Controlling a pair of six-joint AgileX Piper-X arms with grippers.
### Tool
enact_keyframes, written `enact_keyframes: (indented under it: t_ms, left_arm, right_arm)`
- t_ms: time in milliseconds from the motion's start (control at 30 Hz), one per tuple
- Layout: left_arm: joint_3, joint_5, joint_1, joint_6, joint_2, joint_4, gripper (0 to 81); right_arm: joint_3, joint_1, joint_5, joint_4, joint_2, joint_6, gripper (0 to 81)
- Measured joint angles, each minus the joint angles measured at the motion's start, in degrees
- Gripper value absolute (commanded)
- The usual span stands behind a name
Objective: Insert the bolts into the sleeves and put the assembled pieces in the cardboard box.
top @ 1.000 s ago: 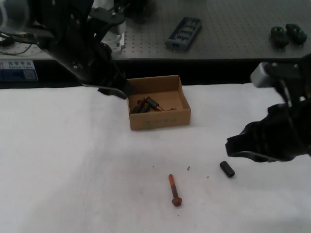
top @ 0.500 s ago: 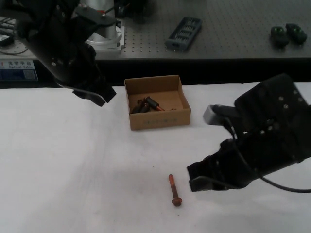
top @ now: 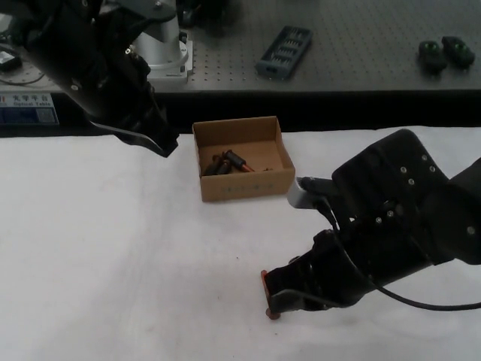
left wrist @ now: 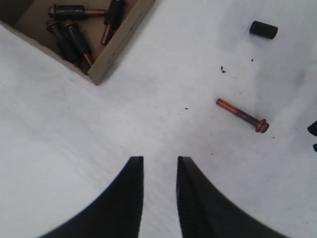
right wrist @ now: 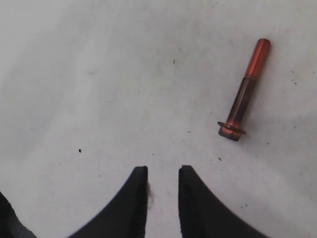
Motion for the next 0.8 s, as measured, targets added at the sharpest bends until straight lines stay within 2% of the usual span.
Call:
enact_keyframes:
  t_ms: [300, 467, 567, 800]
  left_arm:
    - [0.0, -1.8, 0.0, 0.0, -0.1, 0.4, 17.9]
    - [0.0, -6.4, 0.0, 0.1, -0.1, 0.9, 17.9]
    - [0.0, -9.6, 0.0, 1.4, -0.1, 1.3, 17.9]
    - [0.0, -11.6, 0.1, 2.0, -0.3, 2.4, 17.9]
  right_arm:
    - [-2.3, 0.0, 3.8, -0.5, 4.4, 1.2, 18.1]
    - [-4.3, 0.0, 4.1, 1.6, 7.8, 1.3, 28.0]
    - [-6.1, 0.0, 5.6, 1.8, 9.8, 1.3, 26.8]
    - [-9.0, -0.3, 7.7, 1.8, 13.4, 1.3, 25.8]
